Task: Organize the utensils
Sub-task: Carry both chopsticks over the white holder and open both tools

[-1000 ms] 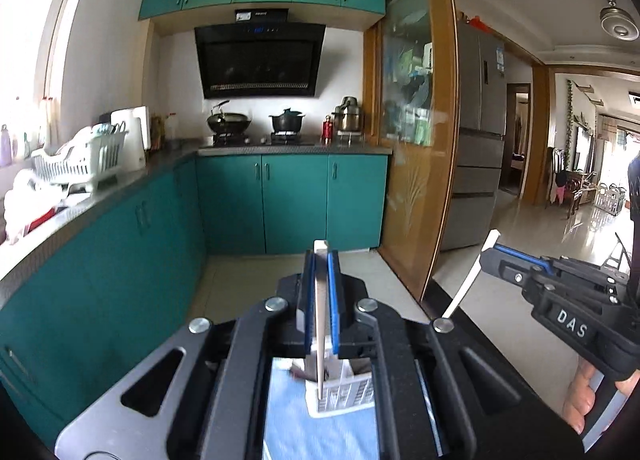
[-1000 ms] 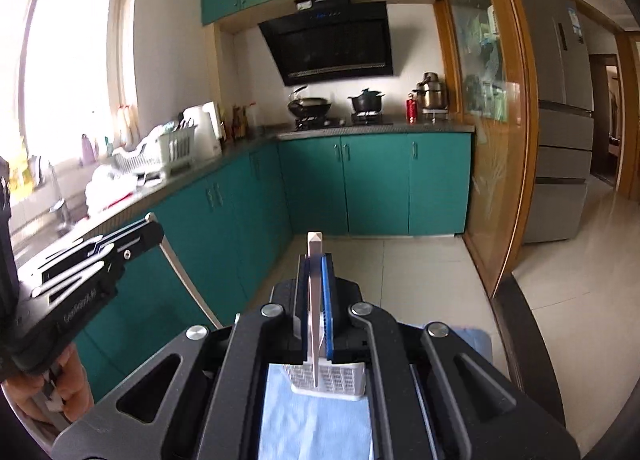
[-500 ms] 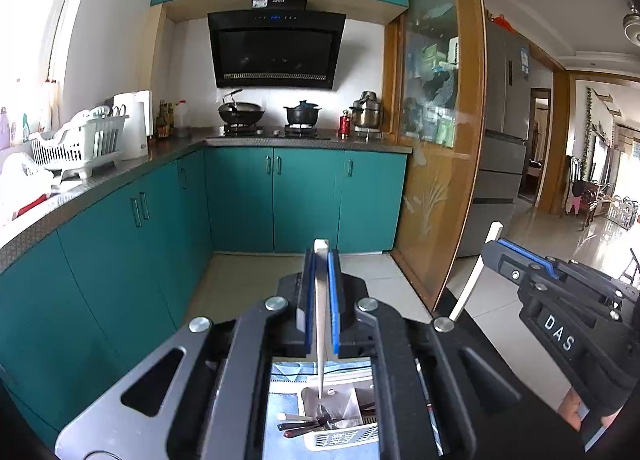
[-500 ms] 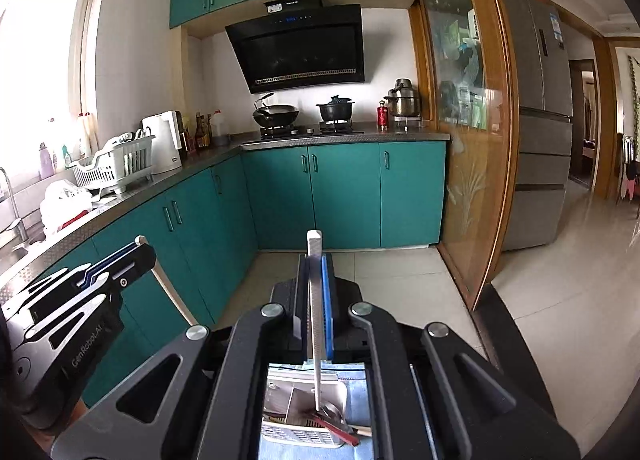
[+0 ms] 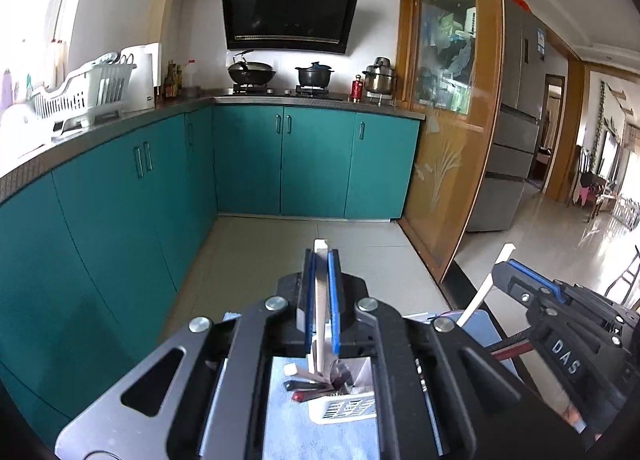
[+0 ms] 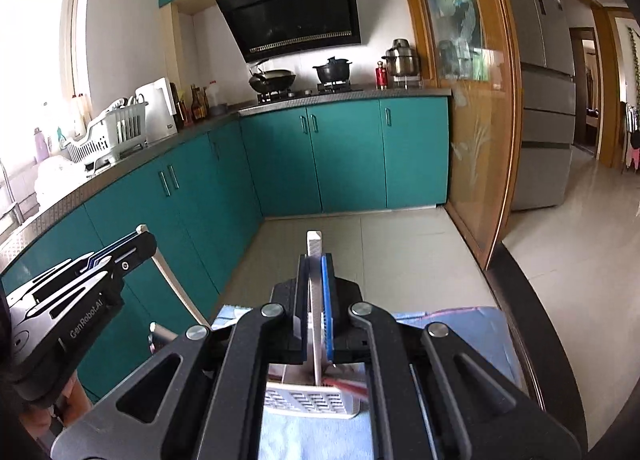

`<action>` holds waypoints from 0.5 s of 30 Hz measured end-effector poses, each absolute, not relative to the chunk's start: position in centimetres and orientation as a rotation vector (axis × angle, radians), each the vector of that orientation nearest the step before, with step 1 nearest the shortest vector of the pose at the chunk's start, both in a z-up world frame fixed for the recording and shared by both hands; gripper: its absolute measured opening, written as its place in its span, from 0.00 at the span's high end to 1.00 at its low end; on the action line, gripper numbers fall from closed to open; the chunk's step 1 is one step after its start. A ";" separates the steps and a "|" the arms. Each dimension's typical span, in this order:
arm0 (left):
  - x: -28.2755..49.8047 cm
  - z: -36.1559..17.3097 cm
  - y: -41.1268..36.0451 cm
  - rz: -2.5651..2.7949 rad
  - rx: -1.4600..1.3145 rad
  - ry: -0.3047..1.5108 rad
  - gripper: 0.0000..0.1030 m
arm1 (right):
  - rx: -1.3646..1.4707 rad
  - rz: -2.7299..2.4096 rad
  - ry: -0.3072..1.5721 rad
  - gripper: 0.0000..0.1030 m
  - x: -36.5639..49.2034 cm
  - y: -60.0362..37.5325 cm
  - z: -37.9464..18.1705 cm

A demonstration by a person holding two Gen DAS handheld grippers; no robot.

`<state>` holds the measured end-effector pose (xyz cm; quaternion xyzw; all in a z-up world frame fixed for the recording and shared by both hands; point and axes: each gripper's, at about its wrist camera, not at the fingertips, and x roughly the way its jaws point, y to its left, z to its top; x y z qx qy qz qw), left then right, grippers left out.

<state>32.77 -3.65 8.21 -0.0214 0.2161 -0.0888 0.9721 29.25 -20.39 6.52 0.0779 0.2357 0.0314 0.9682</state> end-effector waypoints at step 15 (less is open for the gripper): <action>32.4 7.5 -3.4 -0.186 -0.058 0.458 0.94 | 0.144 0.077 0.486 0.94 28.4 -19.6 5.8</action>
